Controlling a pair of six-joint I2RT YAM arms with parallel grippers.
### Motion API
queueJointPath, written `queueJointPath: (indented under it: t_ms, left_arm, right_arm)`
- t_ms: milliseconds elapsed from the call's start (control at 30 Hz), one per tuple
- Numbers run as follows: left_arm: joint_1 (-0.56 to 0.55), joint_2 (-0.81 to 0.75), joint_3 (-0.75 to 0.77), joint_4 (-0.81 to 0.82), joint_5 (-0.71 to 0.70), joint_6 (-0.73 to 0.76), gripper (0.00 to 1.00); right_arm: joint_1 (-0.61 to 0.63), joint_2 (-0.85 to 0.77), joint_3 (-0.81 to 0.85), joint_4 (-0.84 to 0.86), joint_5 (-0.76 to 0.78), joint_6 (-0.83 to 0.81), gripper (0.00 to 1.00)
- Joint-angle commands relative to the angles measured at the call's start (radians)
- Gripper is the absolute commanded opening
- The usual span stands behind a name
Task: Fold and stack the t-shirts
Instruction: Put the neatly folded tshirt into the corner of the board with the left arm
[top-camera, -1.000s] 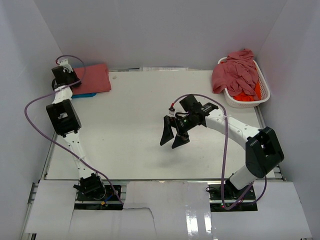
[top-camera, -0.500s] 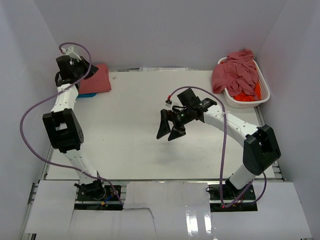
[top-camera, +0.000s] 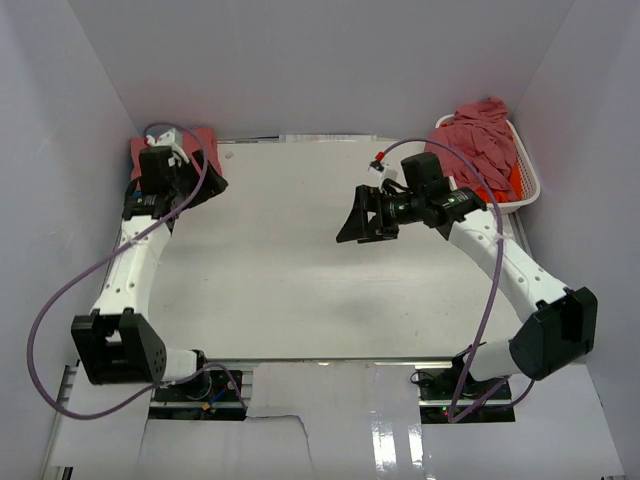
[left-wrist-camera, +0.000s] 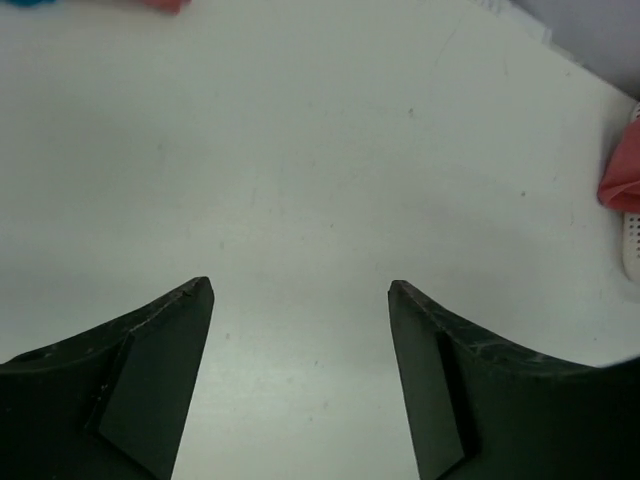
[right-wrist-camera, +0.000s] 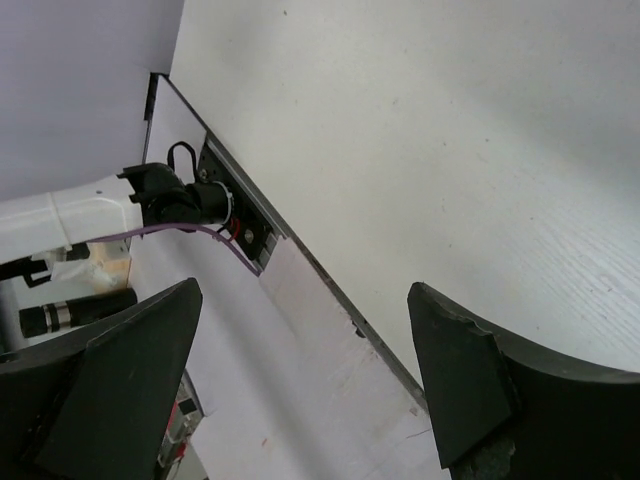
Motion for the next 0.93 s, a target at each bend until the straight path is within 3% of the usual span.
queueJointPath:
  t_ms: [0, 67, 500, 900]
  left_arm:
    - [-0.002, -0.129, -0.148, -0.1, -0.083, -0.132, 0.82]
    - [-0.003, -0.225, -0.19, -0.088, -0.072, -0.154, 0.98]
    - [-0.003, -0.436, -0.108, -0.318, -0.013, -0.1, 0.98]
    - [-0.003, -0.39, -0.075, -0.349, -0.006, -0.06, 0.98]
  right_arm:
    - [-0.036, -0.08, -0.022, 0.021, 0.014, -0.053, 0.9]
    - [-0.056, -0.11, -0.046, 0.02, 0.006, -0.065, 0.9]
    - [-0.067, -0.211, -0.063, -0.02, 0.112, -0.142, 0.9]
    - [-0.082, -0.211, -0.066, -0.011, 0.1, -0.166, 0.9]
